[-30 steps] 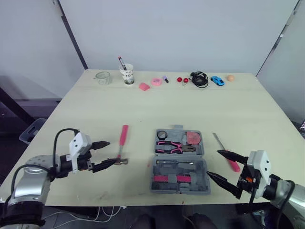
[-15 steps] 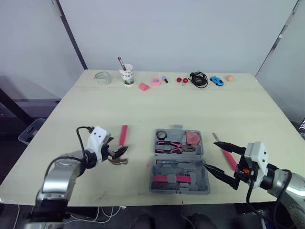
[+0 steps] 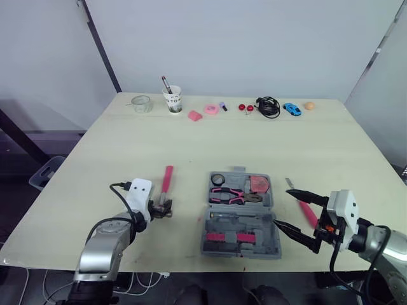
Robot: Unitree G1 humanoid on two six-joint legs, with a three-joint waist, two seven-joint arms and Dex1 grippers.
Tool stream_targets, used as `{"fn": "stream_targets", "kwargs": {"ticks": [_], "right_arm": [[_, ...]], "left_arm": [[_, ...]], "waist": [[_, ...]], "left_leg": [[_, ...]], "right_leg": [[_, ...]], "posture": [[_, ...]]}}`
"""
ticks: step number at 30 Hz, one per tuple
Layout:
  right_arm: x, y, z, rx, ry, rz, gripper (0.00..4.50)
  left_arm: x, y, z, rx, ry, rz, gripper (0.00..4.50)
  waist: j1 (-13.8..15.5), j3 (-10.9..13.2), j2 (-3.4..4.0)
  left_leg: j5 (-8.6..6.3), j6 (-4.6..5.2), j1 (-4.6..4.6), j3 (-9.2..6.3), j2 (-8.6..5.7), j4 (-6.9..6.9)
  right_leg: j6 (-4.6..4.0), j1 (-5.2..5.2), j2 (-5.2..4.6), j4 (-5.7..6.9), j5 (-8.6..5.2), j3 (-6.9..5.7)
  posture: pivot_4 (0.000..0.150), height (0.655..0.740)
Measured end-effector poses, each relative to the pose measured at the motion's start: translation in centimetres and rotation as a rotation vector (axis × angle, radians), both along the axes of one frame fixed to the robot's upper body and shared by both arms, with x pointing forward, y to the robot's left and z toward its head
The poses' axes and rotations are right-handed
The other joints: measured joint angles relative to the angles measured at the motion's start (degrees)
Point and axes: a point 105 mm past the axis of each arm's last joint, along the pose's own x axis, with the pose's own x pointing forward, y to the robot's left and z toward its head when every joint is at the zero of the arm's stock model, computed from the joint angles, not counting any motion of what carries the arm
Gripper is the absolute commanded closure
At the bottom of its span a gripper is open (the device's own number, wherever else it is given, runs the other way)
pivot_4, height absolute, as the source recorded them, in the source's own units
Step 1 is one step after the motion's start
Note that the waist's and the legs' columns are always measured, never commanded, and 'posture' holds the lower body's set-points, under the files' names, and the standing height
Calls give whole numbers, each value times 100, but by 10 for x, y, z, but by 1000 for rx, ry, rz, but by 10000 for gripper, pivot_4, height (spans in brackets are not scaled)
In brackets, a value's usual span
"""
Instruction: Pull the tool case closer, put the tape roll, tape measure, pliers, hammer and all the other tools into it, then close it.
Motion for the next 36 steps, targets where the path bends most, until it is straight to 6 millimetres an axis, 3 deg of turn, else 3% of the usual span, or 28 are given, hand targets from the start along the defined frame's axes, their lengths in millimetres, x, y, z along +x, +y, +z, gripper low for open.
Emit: {"fn": "stream_targets", "kwargs": {"ticks": [2, 4, 9, 11, 12, 15, 21, 33, 36], "right_arm": [[0, 0, 0, -5, -4, 4, 398], [0, 0, 1, -9, -8, 5, 0], [1, 0, 1, -10, -15, 5, 0], [1, 0, 1, -12, -20, 4, 0], [2, 0, 1, -12, -23, 4, 0], [5, 0, 0, -9, -22, -1, 0], [4, 0, -1, -8, -19, 12, 0], [-12, 0, -6, -40, 13, 155, 0], [-12, -3, -8, -40, 20, 162, 0]], "left_arm": [[0, 0, -1, -4, 3, 5, 0], [0, 0, -4, -7, 16, 14, 5342], [-1, -2, -9, -9, 40, 13, 25291], [0, -7, -9, -8, 40, -2, 28068], [1, -8, -9, -7, 41, -5, 33735], [3, -11, -8, -9, 35, -14, 44004], [1, -10, -9, -4, 35, -13, 44004], [-44, -1, -10, 1, 97, 46, 44004], [-49, -6, -11, -45, 106, 81, 44004]], "waist": [[-1, 0, 0], [-1, 0, 0], [15, 0, 0], [21, 0, 0], [21, 0, 0], [27, 0, 1], [35, 0, 2], [36, 1, 3], [57, 1, 2]], "left_leg": [[0, 0, 0, -2, 0, 0], [0, 0, 0, -6, 0, 0], [0, 0, -1, -7, 0, 0], [0, 0, -1, -7, 0, 0], [0, 0, 0, -7, 0, 0], [0, 0, 0, -6, -1, 0], [0, 0, 0, -7, -1, 0], [0, 0, 0, -34, 1, 1], [0, 0, 0, -37, -1, 3]], "right_leg": [[0, 0, 0, 0, 0, 1], [0, 0, 0, 0, 0, -1], [0, 0, 0, 0, 0, -1], [0, 0, 0, 0, 0, -1], [0, 0, 0, 0, 0, -1], [0, 0, 0, 0, 0, -2], [0, 1, 0, 0, 0, -1], [-24, 2, 0, -2, -13, -4], [-24, 8, -1, -3, -13, -5]], "posture": [[1500, 7400], [1500, 7400], [1500, 7400], [1500, 7400], [1500, 7400], [1500, 7400], [1500, 7400], [1500, 7400], [1500, 7400]]}}
